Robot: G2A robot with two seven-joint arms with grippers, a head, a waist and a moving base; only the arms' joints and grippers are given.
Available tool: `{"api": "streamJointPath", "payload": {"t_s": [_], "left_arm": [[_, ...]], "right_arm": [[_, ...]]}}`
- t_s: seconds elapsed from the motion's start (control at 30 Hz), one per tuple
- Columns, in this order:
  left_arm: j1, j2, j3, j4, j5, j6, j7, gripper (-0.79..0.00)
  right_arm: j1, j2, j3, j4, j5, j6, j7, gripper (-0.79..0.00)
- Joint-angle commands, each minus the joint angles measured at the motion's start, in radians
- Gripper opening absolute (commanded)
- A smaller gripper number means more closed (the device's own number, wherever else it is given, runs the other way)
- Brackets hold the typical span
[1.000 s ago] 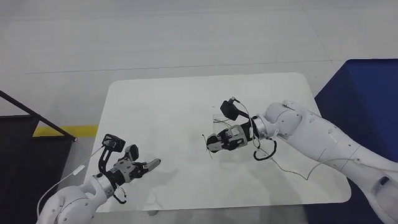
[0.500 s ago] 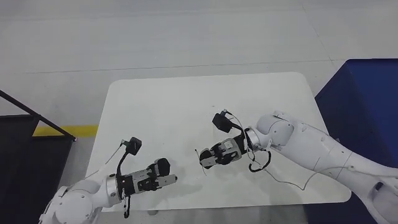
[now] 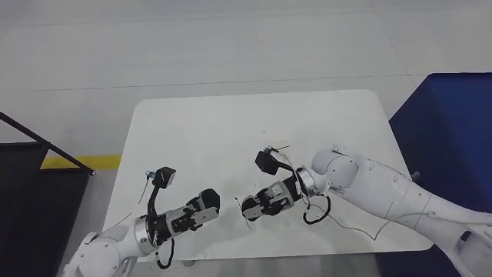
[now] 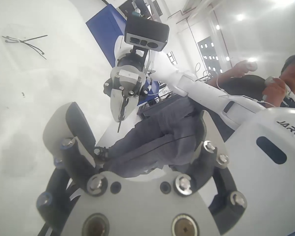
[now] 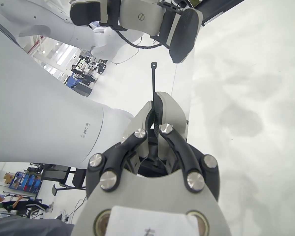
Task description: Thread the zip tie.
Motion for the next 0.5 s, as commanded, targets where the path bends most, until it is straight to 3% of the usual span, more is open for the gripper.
{"api": "streamJointPath", "payload": {"t_s": [0.0,0.23,0.33,0.37,0.4,0.47], "left_arm": [[0.001,-0.002,0.015,-0.008,0.061,-0.013,0.047,-0.052],[0.001,-0.009,0.089,-0.027,0.252,-0.016,0.177,-0.243],[0.0,-0.009,0.112,-0.028,0.271,-0.007,0.186,-0.314],[-0.001,-0.009,0.116,-0.027,0.272,-0.007,0.186,-0.406],[-0.002,-0.008,0.12,-0.025,0.277,-0.005,0.185,-0.44],[-0.002,-0.007,0.127,-0.024,0.286,-0.002,0.189,-0.459]], "right_arm": [[-0.01,-0.001,0.006,-0.015,-0.004,0.003,0.008,-0.785],[-0.032,-0.001,0.041,-0.035,-0.004,0.01,0.036,-0.785],[-0.042,0.002,0.058,-0.037,-0.013,0.02,0.043,-0.785],[-0.046,0.003,0.064,-0.038,-0.02,0.026,0.044,-0.785],[-0.05,0.003,0.069,-0.04,-0.026,0.029,0.044,-0.785],[-0.06,0.005,0.08,-0.043,-0.032,0.032,0.044,-0.785]]}}
